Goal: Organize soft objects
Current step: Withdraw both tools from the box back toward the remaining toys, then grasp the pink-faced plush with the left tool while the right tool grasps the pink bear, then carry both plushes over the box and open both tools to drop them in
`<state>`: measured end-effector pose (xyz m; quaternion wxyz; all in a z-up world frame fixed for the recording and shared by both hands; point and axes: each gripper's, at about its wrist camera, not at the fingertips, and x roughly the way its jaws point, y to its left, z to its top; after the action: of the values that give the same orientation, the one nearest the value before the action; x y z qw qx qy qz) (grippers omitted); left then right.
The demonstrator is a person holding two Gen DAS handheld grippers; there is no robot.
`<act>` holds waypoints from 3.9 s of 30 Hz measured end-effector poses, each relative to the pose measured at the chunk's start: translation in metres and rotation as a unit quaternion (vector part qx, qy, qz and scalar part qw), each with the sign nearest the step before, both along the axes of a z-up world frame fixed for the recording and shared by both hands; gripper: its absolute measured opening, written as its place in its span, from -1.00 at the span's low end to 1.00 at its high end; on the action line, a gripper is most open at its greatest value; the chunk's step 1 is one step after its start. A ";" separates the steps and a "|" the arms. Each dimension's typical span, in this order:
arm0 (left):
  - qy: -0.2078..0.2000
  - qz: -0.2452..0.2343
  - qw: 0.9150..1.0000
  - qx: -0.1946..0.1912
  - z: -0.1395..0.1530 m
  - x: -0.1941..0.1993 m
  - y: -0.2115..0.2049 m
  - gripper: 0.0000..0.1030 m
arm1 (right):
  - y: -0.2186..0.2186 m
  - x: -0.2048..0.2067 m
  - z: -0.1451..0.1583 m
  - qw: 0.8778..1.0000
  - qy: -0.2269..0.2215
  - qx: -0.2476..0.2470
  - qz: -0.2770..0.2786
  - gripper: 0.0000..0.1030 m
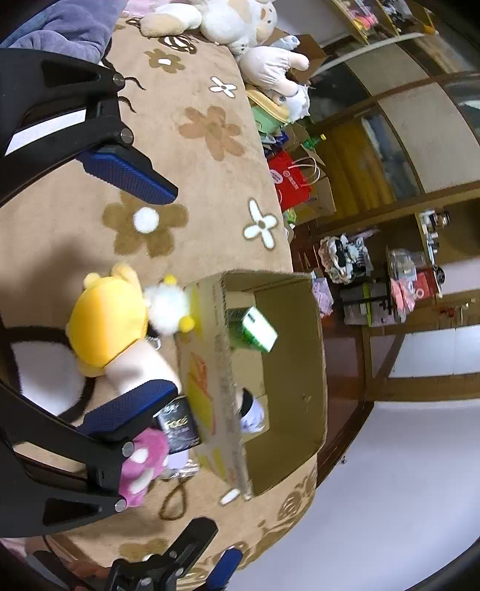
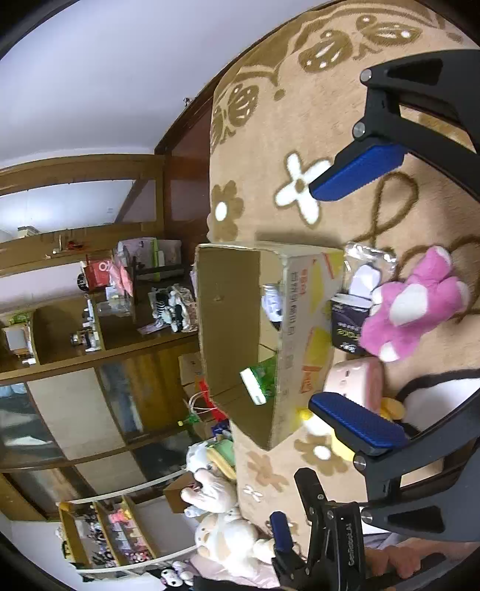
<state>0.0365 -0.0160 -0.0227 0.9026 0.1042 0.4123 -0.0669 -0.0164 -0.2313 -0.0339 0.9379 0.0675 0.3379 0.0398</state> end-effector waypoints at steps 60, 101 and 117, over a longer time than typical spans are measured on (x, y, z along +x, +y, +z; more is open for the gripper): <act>0.142 -0.137 0.979 0.054 -0.094 0.019 -0.071 0.84 | 0.004 0.047 -0.101 0.972 0.213 0.099 0.018 1.00; 0.039 -0.082 0.996 -0.023 -0.030 -0.010 -0.031 -0.11 | -0.007 0.022 -0.050 0.993 0.095 0.066 -0.022 0.36; -0.130 -0.069 0.987 -0.057 0.039 -0.021 -0.017 -0.11 | 0.008 0.010 0.029 0.998 -0.055 0.006 -0.019 0.36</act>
<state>0.0157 -0.0328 0.0163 0.9463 0.0889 0.2785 -0.1381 -0.0059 -0.2237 -0.0044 0.9553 0.0774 0.2839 0.0280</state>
